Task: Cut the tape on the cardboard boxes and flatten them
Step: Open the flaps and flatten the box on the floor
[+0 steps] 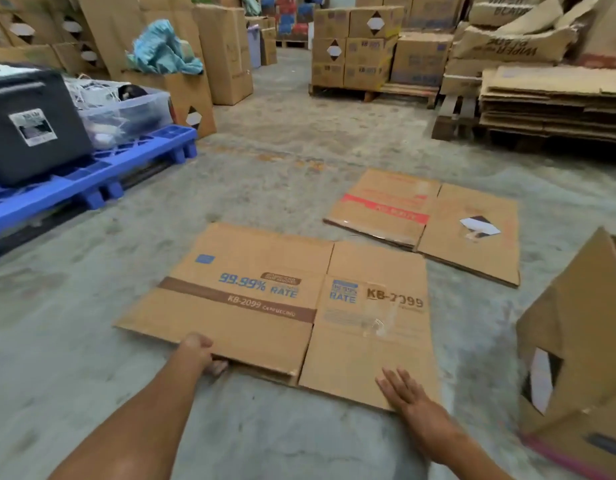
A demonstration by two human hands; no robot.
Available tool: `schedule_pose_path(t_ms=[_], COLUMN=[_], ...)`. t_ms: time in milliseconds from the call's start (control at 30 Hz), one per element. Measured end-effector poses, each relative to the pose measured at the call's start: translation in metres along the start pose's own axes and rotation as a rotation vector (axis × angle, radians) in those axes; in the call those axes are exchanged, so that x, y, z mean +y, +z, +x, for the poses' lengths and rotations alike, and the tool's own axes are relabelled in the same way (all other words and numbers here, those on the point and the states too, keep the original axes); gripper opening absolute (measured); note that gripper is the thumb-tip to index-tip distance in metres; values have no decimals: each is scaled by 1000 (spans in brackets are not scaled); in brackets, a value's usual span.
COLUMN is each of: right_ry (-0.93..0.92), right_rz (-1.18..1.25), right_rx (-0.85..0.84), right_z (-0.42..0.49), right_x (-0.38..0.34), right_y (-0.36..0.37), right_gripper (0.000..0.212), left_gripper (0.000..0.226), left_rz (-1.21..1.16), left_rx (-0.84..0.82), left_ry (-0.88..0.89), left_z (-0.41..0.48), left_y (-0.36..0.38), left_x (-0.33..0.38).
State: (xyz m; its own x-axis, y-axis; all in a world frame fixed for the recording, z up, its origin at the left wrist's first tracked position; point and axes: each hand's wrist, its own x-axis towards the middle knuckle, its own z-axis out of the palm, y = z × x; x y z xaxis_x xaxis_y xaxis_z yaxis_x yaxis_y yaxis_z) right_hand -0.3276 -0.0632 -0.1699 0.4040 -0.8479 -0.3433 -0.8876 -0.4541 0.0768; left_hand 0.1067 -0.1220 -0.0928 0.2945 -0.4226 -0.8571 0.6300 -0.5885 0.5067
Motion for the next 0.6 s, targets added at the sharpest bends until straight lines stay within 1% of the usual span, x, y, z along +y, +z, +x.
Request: schedule_pose_path(t_ms=[33,67,100,133,167,200,267,300,333,400,433,500,533,600], right_ry=[19,30,31,36,76,122,156,144,96,5,-19,-6,13,85], right_rz=[15,-11,-35,-13,13,69,150,162,123,63,46,18,7,-8], right_rx=[-20,-31,-52,-45,-58,-61,-57,-62,-60,-41,-64,-64,-46,22], right_z=[1,-2,-1,-1,6,13,28,35,39,47,51,57,60,62], right_x=[-4,-10,-14,-20,-24,-30,-41,-49,-56,-64,-69,-80,-85,-92], right_y=[10,20,16,2,-4,-13,-23,-28,-39,-57,-66,-73,-73,-75], right_gripper=[133,110,92,90,94,99,110,116,122,125,123,120,116,113], left_gripper=[16,14,12,13,21,39,80,91,98,107,113,121,122,115], left_rz=[142,290,445,629,841,1050,1421,1576,1747,2076,2195,2330,2382,2410], left_rx=[26,50,73,112,178,258,461,541,569,561,542,488,463,442], left_ry=[4,26,58,112,202,306,470,570,664,856,910,958,975,1035], left_z=[3,4,4,6,8,17,23,24,24,26,33,44,48,51], left_y=[-9,-15,-19,-22,-23,-23,-21,-18,-14,-7,-6,-3,-2,-1], left_x=[-5,-7,-7,-6,-4,-1,1,-2,-6,-16,-17,-20,-21,-22])
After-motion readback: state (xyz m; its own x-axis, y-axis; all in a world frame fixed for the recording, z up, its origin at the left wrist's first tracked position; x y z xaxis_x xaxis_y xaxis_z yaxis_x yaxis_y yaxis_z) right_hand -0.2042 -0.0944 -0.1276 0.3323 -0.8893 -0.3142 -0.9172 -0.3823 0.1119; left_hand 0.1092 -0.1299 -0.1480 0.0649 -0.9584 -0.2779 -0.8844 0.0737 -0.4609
